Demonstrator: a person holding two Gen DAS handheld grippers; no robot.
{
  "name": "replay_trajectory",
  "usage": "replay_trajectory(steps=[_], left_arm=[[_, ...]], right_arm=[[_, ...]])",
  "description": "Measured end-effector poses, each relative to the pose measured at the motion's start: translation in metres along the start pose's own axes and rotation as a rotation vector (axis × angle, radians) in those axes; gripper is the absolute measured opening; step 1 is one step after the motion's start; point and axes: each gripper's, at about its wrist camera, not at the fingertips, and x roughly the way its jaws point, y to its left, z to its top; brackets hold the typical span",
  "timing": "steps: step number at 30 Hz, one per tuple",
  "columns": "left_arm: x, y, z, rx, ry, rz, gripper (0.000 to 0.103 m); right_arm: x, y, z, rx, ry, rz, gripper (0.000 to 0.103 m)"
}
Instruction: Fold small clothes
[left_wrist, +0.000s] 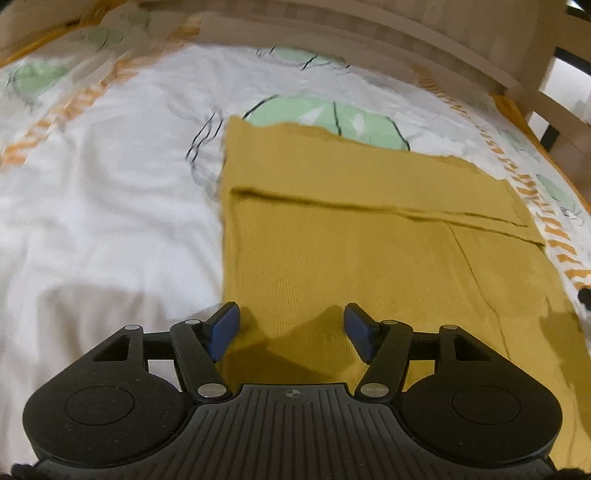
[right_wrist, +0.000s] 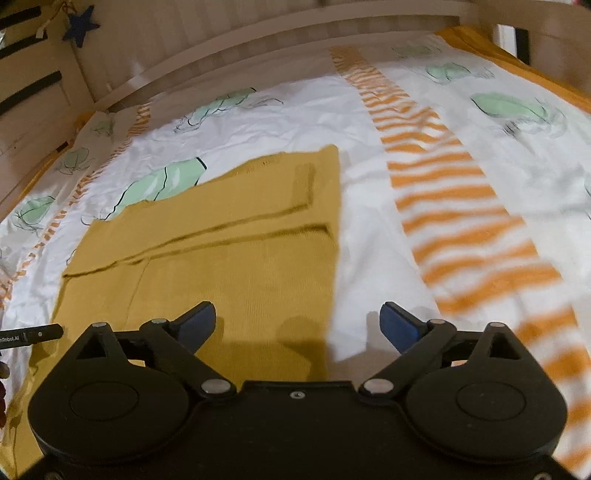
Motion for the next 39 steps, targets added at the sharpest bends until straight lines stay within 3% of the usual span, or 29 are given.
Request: replay_trajectory(steps=[7,14,19,28,33,39], left_arm=[[-0.034,0.011,-0.028,-0.059,0.04,0.065,0.06],[-0.09,-0.007,-0.052,-0.035,0.013,0.163,0.06],[-0.111,-0.027,-0.063,-0.005,0.011,0.21,0.06],[-0.136,-0.059,-0.066,-0.011,-0.02,0.227,0.06],[-0.138,-0.064,-0.071,-0.039,-0.008,0.19,0.06],[-0.144,-0.067,-0.08,-0.024,-0.005,0.215,0.06]], right_arm=[[-0.013,-0.005,-0.032,0.009,-0.01,0.011,0.097],[-0.023,-0.023,-0.054,0.073,-0.133,0.094,0.098],[-0.044,-0.038,-0.056,0.143,-0.208,0.109,0.103],[-0.058,-0.043,-0.061,0.16,-0.242,0.104,0.103],[-0.069,-0.041,-0.061,0.144,-0.287,0.108,0.103],[-0.073,-0.041,-0.059,0.151,-0.307,0.088,0.103]])
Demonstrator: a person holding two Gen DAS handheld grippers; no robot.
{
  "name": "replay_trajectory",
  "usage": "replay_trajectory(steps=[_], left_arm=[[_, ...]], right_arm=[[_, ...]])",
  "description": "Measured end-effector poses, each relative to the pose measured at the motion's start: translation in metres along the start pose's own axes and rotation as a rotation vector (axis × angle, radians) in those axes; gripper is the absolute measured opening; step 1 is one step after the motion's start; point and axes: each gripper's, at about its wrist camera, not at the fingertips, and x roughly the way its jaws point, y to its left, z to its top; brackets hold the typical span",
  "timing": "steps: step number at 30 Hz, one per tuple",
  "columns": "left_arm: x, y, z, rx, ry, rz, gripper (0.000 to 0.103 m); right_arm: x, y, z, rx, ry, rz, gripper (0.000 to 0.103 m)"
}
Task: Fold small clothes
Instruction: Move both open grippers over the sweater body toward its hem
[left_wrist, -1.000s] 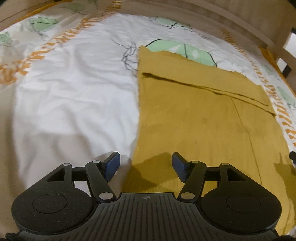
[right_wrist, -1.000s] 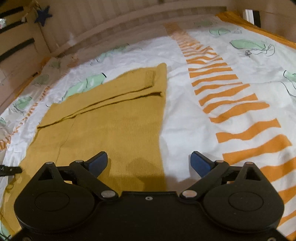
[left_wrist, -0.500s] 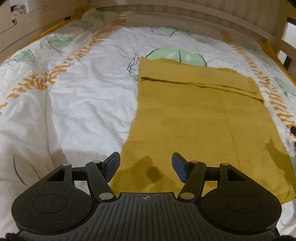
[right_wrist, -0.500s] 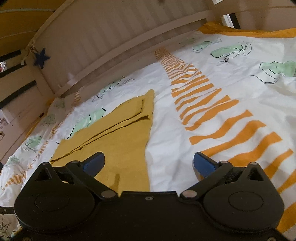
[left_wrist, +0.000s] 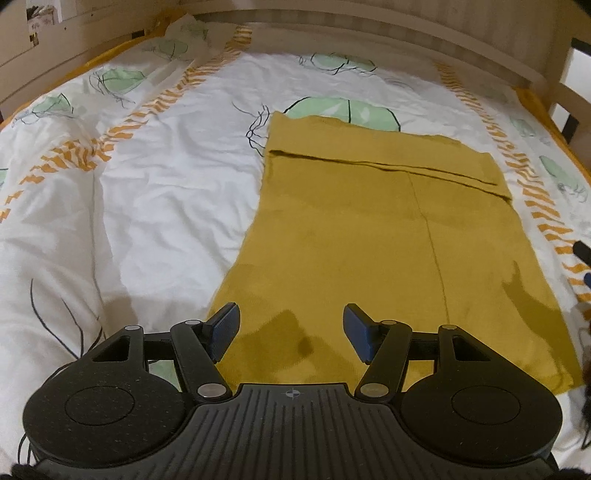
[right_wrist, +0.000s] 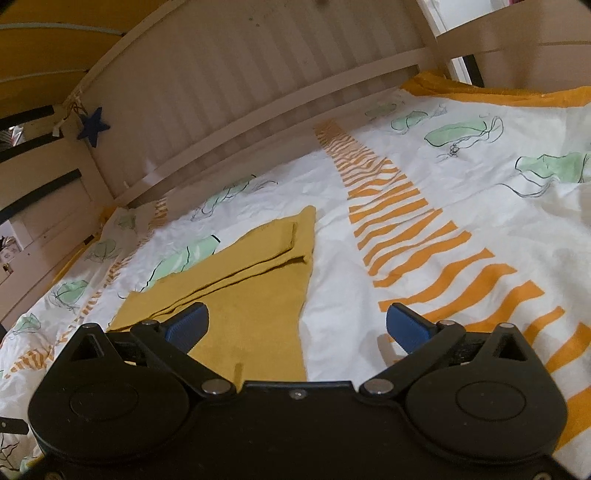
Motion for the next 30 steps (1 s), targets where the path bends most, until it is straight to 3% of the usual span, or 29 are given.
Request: replay_trajectory(steps=[12,20,26,30], left_arm=[[-0.009,0.005,-0.012,-0.013,-0.039,-0.058,0.06],[-0.012,0.035,-0.012,-0.056,-0.103,-0.088,0.06],[-0.005,0.055,-0.01,-0.045,-0.093,-0.1,0.06],[0.004,0.065,-0.013,-0.044,-0.06,-0.133,0.06]], right_arm=[[-0.009,0.004,0.002,-0.022,-0.063,0.025,0.103],[-0.031,0.005,0.015,0.018,-0.209,0.104,0.103],[-0.055,0.035,0.033,-0.026,-0.14,0.119,0.103],[-0.061,0.046,0.037,-0.044,0.005,0.099,0.103]])
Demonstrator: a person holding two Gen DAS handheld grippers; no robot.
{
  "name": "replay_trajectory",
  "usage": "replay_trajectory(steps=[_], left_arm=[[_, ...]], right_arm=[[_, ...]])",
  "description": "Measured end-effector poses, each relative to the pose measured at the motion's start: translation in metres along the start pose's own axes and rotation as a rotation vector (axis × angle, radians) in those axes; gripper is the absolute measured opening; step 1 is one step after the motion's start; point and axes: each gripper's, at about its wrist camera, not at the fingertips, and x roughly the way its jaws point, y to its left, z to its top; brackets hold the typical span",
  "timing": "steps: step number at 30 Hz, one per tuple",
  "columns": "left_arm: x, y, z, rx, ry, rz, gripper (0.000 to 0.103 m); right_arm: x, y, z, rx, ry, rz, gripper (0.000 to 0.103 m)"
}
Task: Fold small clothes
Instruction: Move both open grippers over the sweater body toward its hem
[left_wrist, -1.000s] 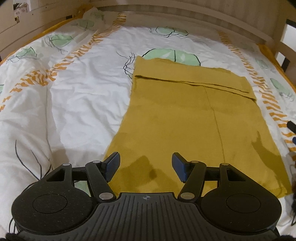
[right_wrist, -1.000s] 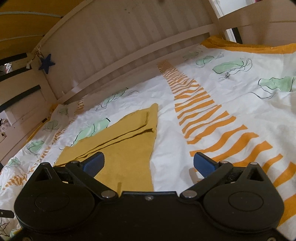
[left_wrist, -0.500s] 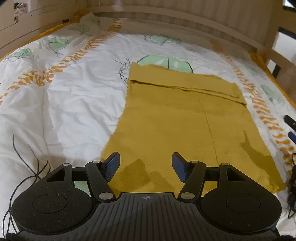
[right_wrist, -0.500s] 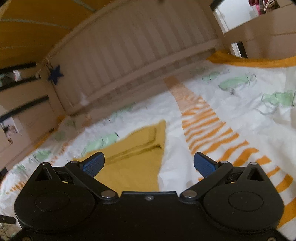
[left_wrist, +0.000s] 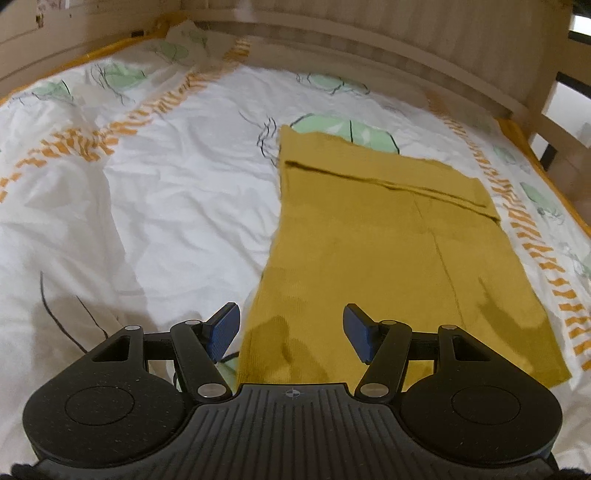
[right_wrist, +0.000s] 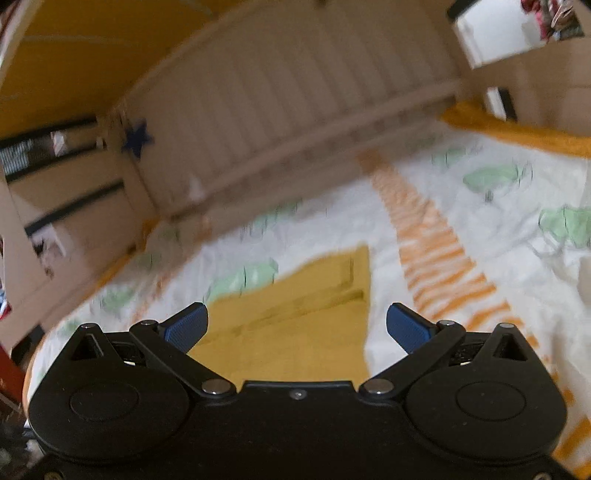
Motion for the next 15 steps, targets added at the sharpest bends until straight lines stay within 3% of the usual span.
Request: replay_trajectory(steps=[6,15], left_arm=[[0.017,0.008,-0.008,0.026,0.058,-0.034,0.06],[0.035,0.025,-0.013,0.008,0.141,-0.045,0.06]], right_arm=[[0.004,-0.006,-0.012,0.044,0.2,-0.069,0.103],[0.016,-0.009,-0.04,0.015,0.426,-0.08,0.103]])
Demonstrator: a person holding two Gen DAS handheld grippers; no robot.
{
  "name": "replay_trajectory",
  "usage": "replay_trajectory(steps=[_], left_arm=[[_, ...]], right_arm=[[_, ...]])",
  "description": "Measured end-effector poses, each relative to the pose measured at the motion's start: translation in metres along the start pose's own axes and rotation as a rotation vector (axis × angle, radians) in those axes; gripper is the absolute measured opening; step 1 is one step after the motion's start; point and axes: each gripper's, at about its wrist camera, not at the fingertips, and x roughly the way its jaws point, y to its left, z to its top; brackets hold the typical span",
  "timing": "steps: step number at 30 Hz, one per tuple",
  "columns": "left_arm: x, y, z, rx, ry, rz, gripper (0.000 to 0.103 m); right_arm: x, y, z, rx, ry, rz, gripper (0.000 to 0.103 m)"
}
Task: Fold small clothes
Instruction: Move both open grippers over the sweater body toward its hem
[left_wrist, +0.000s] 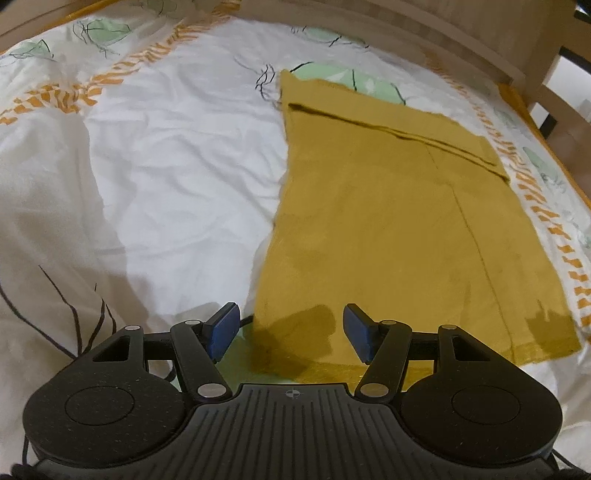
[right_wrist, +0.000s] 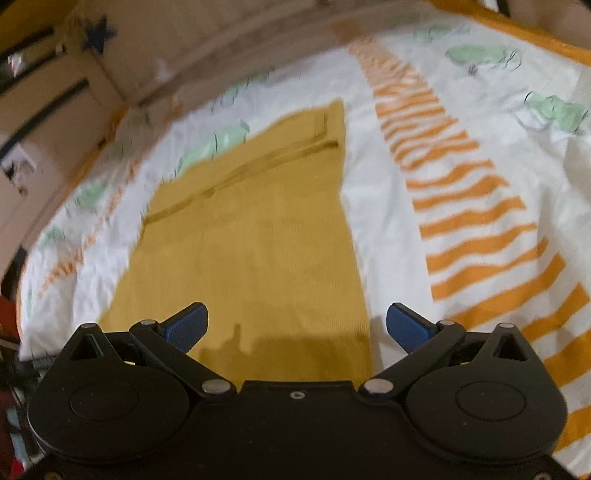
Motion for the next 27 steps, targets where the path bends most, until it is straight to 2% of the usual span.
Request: replay_trajectory(steps=[4,9,19,27], left_arm=[[0.007,0.004,0.0,-0.004,0.034,-0.016,0.06],[0.018,0.006,0.002,0.002,0.078,-0.032,0.06],[0.028,0.007,0.007,0.011,0.112,-0.057,0.063],[0.036,0.004,0.013,0.037,0.104,-0.082,0.072]], right_arm=[[0.004,0.0,-0.009,-0.024,0.068,-0.032,0.103],[0.009,-0.012,-0.012,0.034,0.106,-0.024,0.103],[0.035,-0.018,-0.012,0.084,0.189,0.065,0.103],[0.043,-0.028,-0.008,0.145,0.191,0.145,0.103]])
